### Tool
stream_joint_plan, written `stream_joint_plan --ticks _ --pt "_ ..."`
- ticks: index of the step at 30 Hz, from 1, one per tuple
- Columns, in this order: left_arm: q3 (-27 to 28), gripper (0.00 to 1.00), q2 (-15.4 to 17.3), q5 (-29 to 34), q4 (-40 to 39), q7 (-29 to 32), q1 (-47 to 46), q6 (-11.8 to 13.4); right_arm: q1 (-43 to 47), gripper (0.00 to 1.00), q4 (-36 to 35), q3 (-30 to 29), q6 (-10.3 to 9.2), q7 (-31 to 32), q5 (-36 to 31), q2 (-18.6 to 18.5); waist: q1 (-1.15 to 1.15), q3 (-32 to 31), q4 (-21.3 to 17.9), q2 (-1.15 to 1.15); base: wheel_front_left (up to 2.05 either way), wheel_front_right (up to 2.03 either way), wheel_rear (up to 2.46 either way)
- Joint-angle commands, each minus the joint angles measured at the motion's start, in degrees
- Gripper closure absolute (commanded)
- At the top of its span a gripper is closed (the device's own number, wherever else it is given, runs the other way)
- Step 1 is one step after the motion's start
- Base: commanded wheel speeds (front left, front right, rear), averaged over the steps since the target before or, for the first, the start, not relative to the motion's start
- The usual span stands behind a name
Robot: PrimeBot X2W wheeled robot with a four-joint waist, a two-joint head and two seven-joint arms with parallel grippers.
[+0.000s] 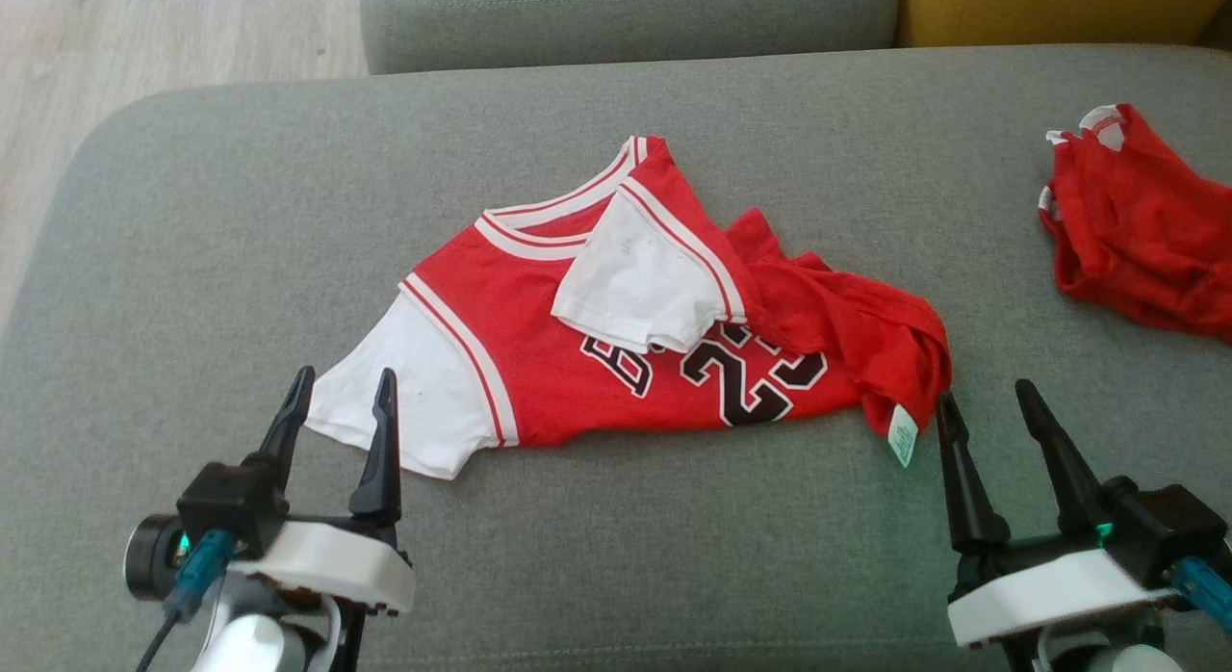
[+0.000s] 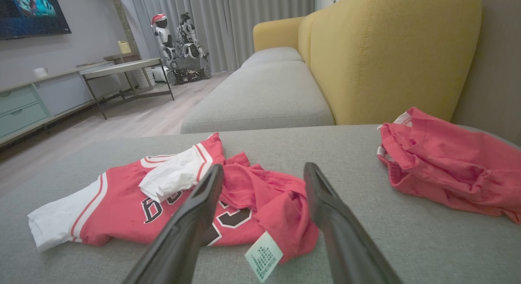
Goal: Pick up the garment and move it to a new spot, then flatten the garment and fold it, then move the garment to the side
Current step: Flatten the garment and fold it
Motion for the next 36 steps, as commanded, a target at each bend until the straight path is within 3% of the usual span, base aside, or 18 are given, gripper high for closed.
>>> stream_joint_plan --ticks 1,12,16,25,30,36 --pt "2.0 0.0 1.5 -0.6 -2.1 -0.2 -1.8 0.3 -0.9 0.0 -2.3 1.0 -0.04 -0.1 0.5 -0.3 0.0 0.0 0.0 0.0 0.0 0.0 0.0" --pt "1.5 0.0 1.5 -0.8 -2.0 -0.3 -2.3 0.3 -1.1 0.0 -2.0 1.1 -0.04 0.1 1.1 -0.3 0.0 0.1 0.3 0.0 0.0 0.0 0.0" --pt "0.4 0.0 1.4 -0.6 -1.9 0.2 -4.3 -1.1 -1.4 0.0 -2.2 1.2 -0.04 0.2 1.1 -0.3 0.0 0.8 0.3 0.0 0.0 0.0 0.0" --pt "-4.6 0.0 -3.3 -0.9 4.4 4.0 -17.8 -6.6 -4.3 0.0 -3.0 1.5 -0.04 -0.1 0.9 -0.3 0.0 5.6 -2.3 0.0 0.0 0.0 0.0" --pt "-5.3 0.0 -6.6 -3.8 14.6 6.5 -25.9 -10.6 -6.2 0.0 -2.7 2.0 -0.04 -0.9 1.4 -0.3 0.0 9.1 -5.0 0.0 0.0 0.0 0.0" --pt "-5.5 0.0 -8.2 -5.8 29.2 8.4 -35.2 -15.4 -8.3 0.0 -1.7 2.8 -0.04 -1.9 1.9 -0.3 0.0 12.5 -7.5 0.0 0.0 0.0 0.0"
